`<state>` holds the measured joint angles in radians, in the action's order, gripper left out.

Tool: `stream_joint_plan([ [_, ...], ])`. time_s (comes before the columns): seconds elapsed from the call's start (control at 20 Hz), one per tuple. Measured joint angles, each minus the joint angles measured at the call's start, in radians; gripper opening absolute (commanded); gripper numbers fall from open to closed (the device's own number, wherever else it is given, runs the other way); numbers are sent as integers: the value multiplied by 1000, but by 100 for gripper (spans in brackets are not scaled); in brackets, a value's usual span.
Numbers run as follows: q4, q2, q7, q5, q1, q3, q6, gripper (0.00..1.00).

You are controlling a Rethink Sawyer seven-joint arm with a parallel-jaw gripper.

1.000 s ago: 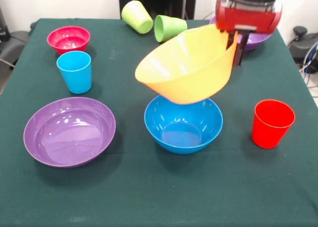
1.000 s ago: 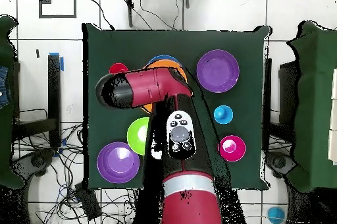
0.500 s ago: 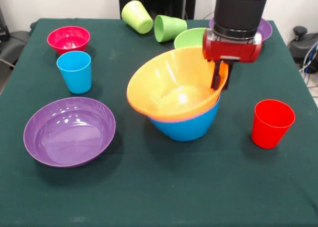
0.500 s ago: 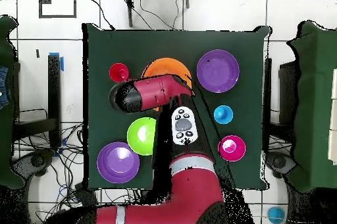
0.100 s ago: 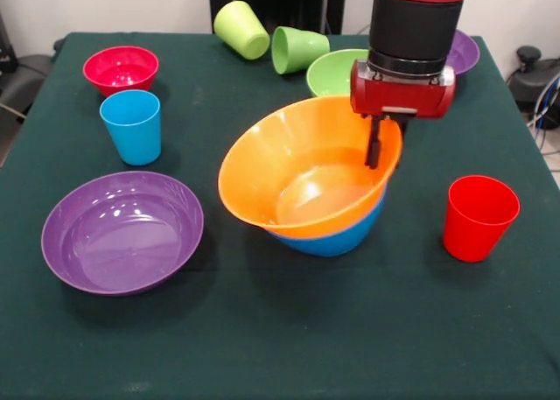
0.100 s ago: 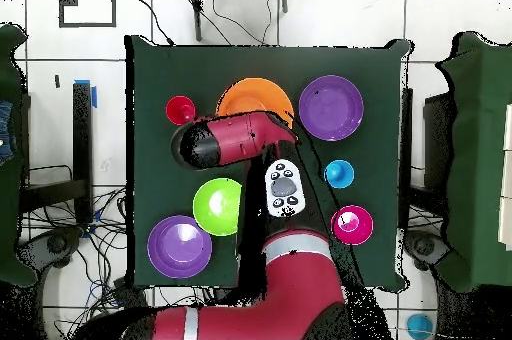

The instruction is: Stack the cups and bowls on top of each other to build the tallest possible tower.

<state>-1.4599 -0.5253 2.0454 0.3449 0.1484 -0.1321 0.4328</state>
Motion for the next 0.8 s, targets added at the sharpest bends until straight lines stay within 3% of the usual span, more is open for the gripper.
stream_joint_plan([
  [0.8,29,38,0,1,-4,-1,35,100],
])
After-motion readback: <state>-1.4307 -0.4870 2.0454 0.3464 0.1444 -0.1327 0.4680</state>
